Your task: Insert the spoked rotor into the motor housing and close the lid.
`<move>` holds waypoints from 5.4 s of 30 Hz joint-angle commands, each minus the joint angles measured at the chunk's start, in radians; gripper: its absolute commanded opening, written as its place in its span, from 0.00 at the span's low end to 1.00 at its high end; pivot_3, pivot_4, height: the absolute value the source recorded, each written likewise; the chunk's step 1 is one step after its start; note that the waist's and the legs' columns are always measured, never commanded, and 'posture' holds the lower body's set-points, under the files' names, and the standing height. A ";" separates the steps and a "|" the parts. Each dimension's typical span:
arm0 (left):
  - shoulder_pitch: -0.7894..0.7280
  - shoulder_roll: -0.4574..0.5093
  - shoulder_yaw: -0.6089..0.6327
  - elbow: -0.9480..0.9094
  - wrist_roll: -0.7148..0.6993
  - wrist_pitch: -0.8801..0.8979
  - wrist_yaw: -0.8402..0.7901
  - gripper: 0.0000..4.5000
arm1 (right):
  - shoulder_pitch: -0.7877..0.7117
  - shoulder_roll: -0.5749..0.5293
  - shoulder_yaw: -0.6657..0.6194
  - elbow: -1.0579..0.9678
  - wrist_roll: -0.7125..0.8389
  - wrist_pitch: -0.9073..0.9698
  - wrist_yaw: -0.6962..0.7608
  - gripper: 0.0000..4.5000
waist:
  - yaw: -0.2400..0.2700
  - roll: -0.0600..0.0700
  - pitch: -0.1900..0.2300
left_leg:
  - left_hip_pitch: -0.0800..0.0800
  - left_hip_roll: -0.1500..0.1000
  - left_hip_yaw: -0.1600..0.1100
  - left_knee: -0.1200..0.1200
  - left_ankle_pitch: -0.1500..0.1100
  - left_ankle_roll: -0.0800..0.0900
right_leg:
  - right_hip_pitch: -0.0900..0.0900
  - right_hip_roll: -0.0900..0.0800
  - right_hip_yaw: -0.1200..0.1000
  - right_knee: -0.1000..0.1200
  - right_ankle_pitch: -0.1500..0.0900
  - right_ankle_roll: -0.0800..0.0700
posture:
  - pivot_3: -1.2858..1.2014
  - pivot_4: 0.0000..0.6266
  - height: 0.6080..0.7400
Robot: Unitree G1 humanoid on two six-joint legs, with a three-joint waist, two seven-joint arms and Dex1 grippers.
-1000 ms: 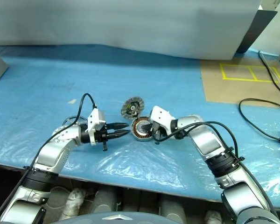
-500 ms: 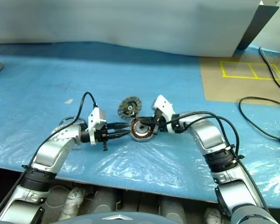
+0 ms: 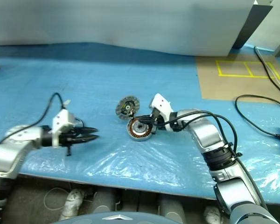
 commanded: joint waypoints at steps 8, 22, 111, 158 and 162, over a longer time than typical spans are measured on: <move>-0.548 0.119 -0.106 0.755 0.330 -0.476 -0.021 0.24 | 0.026 0.004 0.006 -0.013 -0.006 -0.017 -0.012 0.01 | 0.024 -0.002 0.001 | 0.000 -0.001 0.000 0.002 0.000 0.000 | 0.001 -0.002 0.000 0.001 0.000 0.000 | 0.52 0.24 1.00; -0.691 0.005 -0.256 0.803 0.333 -0.503 -0.399 0.45 | 0.092 0.007 -0.014 -0.063 -0.015 0.002 -0.076 0.00 | 0.026 -0.004 0.002 | -0.001 0.000 0.000 0.002 0.000 -0.002 | -0.003 -0.001 -0.001 0.010 -0.002 -0.003 | 0.52 0.24 1.00; -0.560 -0.048 -0.224 0.439 0.209 -0.237 -0.268 0.58 | 0.292 -0.099 -0.280 -0.319 0.171 0.180 -0.223 0.00 | 0.027 -0.001 0.002 | 0.001 -0.001 0.000 0.001 0.000 -0.002 | -0.003 -0.001 0.001 0.008 -0.003 -0.003 | 0.52 0.24 1.00; -0.352 -0.010 -0.344 0.539 0.406 -0.484 -0.282 0.21 | 0.279 -0.102 -0.189 -0.250 0.097 0.117 -0.240 0.00 | 0.027 0.011 -0.005 | 0.007 -0.001 0.000 0.000 0.000 -0.003 | 0.001 -0.004 0.002 0.010 -0.004 -0.002 | 0.52 0.24 1.00; -0.341 -0.019 -0.335 0.513 0.377 -0.456 -0.294 0.21 | 0.273 -0.101 -0.184 -0.243 0.092 0.115 -0.240 0.00 | 0.027 0.011 -0.005 | 0.007 -0.001 0.000 0.000 0.000 -0.003 | 0.001 -0.004 0.002 0.010 -0.004 -0.002 | 0.52 0.24 1.00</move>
